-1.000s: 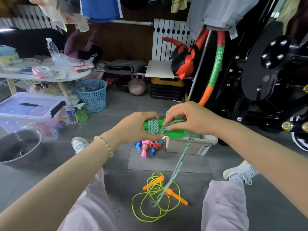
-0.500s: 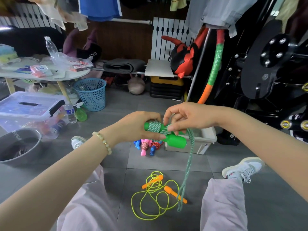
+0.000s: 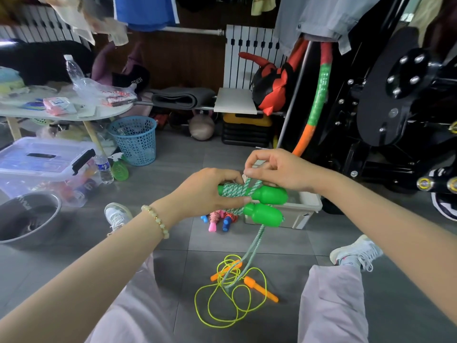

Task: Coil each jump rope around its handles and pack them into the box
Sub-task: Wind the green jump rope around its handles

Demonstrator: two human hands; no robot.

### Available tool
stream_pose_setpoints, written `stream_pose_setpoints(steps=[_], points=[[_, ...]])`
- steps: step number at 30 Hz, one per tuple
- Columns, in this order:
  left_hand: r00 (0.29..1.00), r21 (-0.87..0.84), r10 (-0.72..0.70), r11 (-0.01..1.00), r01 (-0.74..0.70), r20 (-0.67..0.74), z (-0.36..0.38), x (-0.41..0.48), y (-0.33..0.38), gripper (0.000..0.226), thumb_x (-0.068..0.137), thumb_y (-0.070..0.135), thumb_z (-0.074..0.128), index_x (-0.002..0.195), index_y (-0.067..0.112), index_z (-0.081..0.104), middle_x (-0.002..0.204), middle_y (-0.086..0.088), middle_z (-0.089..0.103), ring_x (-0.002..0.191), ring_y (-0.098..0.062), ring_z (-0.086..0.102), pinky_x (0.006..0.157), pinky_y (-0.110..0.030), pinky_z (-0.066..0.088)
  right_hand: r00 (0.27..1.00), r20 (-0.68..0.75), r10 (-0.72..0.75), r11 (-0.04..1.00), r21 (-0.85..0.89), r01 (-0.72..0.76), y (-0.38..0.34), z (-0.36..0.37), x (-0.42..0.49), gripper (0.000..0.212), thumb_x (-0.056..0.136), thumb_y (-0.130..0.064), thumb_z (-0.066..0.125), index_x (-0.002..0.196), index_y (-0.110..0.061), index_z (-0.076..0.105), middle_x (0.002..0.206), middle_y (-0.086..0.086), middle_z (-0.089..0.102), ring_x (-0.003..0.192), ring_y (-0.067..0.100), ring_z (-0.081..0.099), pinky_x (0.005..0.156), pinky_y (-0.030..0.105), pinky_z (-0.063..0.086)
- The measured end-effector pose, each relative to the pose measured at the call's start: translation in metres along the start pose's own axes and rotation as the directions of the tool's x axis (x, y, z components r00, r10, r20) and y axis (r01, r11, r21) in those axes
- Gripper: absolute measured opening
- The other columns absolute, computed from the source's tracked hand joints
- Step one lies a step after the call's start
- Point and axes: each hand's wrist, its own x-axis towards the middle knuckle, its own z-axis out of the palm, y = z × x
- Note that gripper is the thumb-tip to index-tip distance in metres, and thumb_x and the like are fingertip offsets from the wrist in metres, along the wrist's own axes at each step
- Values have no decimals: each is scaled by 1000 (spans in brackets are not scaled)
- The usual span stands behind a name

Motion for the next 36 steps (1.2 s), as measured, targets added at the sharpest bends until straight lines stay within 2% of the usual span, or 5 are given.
stream_pose_setpoints(steps=[4,12,19,31,36], points=[[998,-148,-14,989,5,-60,2,-3,-6,16,78,50,66,76,43,51,64,15,57,55,-3,46,58,-24,41,951,-208,-230,962,-199,189,6,13,0,7,85,-20,67,79,-18,64,76,-8,59,71,3,55,69,19,44],[992,-331,-102,941,72,-73,1,-6,-11,25,84,25,69,95,31,47,55,6,61,43,-8,43,46,-20,37,987,-157,-23,927,367,80,20,24,-13,29,87,-28,58,107,-11,68,108,-4,70,103,5,63,86,18,47],[976,-312,-67,950,-1,-206,5,-3,-15,24,87,21,67,108,31,66,103,18,70,96,5,63,82,-10,45,998,51,46,474,878,-67,45,53,-7,67,50,-63,81,104,-23,72,112,8,66,106,27,57,105,48,36],[915,-333,-304,919,209,-264,22,-2,-37,7,87,27,65,93,27,62,94,16,65,59,13,54,61,-20,46,959,-149,240,852,506,-134,39,89,8,10,92,-7,57,89,-16,58,60,-16,56,44,-5,46,46,11,35],[827,-327,-363,916,232,-430,29,5,-38,7,88,28,65,93,23,62,90,15,63,94,-4,60,78,-16,44,920,-325,218,957,255,-137,36,84,12,19,96,-18,51,79,-15,56,48,-14,55,40,-3,46,46,12,35]])
